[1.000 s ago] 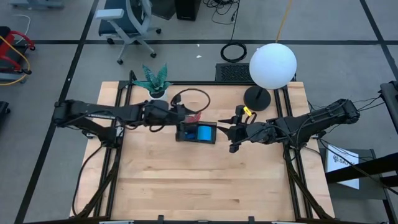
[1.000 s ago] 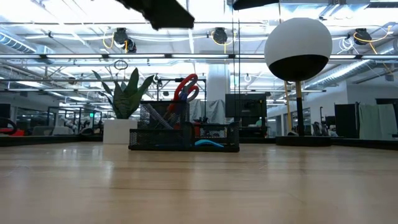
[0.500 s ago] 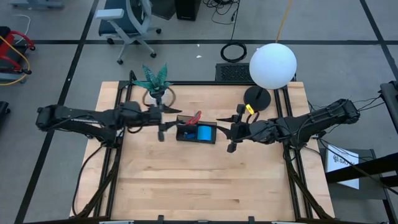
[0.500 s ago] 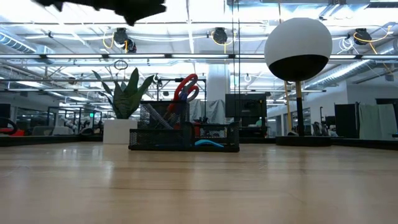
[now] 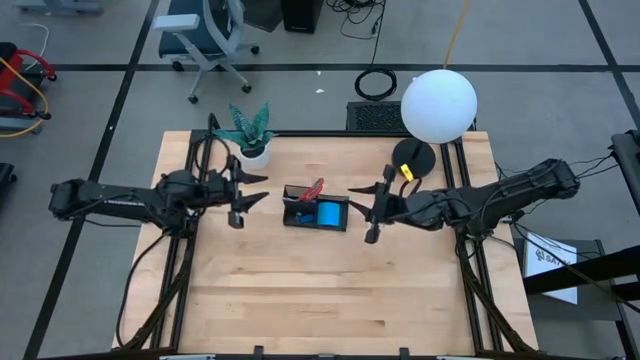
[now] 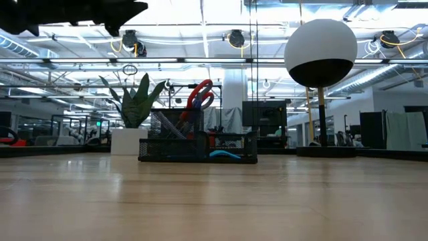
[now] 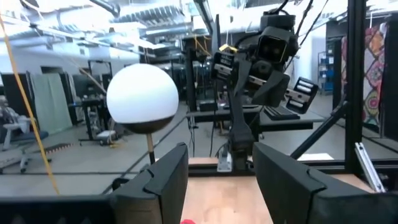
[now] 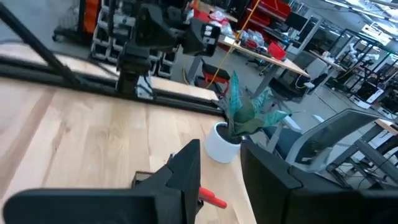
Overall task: Pick and place office supplies into organizer
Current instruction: Return to Home Position
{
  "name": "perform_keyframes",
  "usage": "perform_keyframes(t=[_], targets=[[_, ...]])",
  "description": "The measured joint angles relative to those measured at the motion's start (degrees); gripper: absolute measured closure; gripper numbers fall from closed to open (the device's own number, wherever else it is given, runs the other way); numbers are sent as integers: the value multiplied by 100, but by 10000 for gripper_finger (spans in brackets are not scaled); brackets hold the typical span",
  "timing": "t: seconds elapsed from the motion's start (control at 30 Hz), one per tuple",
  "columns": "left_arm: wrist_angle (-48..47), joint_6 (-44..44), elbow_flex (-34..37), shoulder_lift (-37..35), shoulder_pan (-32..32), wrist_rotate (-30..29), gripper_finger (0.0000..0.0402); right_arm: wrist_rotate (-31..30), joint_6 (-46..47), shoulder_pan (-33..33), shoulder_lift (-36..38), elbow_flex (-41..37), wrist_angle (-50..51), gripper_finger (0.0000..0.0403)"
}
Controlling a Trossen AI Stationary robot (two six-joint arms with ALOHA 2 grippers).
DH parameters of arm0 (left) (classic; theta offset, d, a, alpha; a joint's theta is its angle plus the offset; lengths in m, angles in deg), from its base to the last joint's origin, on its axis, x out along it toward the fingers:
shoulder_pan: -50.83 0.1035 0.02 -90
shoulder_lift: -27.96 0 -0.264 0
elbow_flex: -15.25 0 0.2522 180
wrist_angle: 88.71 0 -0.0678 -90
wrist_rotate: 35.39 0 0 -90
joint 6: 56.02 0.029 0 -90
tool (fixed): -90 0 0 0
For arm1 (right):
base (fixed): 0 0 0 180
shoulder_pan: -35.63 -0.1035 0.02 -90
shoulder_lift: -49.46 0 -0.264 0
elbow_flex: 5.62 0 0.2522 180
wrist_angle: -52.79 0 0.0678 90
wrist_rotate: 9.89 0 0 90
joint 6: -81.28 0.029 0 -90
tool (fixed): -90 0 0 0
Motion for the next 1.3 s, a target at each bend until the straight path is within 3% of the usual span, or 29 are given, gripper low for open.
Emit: perform_keyframes(t=[0.1, 0.37, 0.8, 0.9, 1.13, 1.3], targets=[[-24, 149, 6, -128, 0, -2, 213, 13, 136, -4, 140, -2, 4, 298], [-50, 46, 8, -228, 0, 0, 213, 1044, 389, -2, 1292, -802, -663, 298], [-113, 104, 8, -226, 0, -2, 213, 1031, 361, 1, 3410, -2276, -1671, 298], [-125, 143, 8, -226, 0, -2, 213, 1009, 187, 1, 3690, -2429, -1670, 298], [-152, 153, 8, -226, 0, -2, 213, 278, -31, 61, 4128, -2735, -1719, 298], [-313, 229, 10, -224, 0, -157, 213, 301, -46, 324, 4263, -2923, -1903, 298]])
